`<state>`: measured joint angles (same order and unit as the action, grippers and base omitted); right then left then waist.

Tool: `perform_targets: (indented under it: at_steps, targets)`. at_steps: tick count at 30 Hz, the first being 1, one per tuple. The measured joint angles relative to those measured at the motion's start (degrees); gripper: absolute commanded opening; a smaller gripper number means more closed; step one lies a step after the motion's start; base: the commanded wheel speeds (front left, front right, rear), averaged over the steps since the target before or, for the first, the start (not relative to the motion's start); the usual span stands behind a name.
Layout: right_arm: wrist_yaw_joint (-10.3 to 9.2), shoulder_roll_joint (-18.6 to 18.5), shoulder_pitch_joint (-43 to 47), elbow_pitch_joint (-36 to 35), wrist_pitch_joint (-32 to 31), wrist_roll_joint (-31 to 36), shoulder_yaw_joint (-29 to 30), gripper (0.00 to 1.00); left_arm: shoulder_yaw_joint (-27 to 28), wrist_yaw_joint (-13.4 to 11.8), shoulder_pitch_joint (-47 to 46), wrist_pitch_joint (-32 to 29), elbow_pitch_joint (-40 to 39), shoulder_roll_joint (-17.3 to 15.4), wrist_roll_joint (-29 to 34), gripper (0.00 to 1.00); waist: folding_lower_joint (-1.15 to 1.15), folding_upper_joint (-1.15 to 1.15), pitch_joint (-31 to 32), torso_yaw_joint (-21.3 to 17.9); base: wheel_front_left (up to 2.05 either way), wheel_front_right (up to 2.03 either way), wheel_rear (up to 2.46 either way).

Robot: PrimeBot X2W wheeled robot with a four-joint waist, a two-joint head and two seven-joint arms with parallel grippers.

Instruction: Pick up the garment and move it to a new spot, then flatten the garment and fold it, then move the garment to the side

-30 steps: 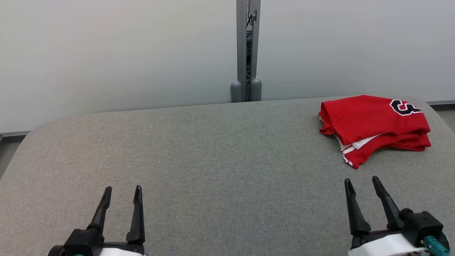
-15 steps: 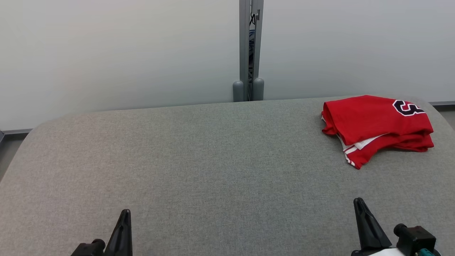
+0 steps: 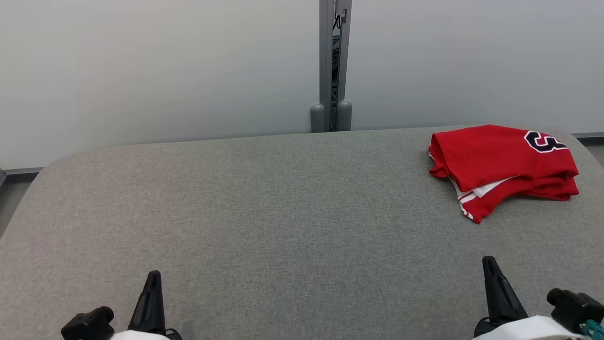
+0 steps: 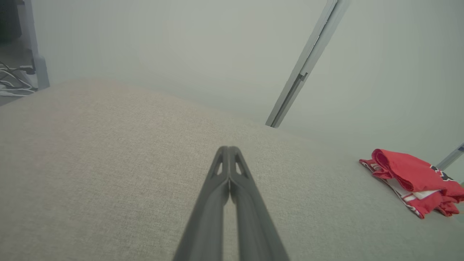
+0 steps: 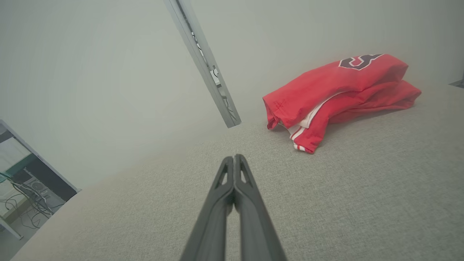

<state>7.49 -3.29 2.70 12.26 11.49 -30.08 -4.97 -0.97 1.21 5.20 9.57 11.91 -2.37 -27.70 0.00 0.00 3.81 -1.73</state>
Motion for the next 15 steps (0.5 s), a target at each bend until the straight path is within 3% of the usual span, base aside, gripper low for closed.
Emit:
perform_targets:
  at_steps: [15]
  targets:
    - [0.00,-0.3,-1.3,0.4,-2.5,-12.6,1.3,0.00,1.7,1.3,-2.5,-3.5,1.0,0.0,-12.3,0.00,0.00,0.00,-0.5,0.2,0.00,0.00,0.00]
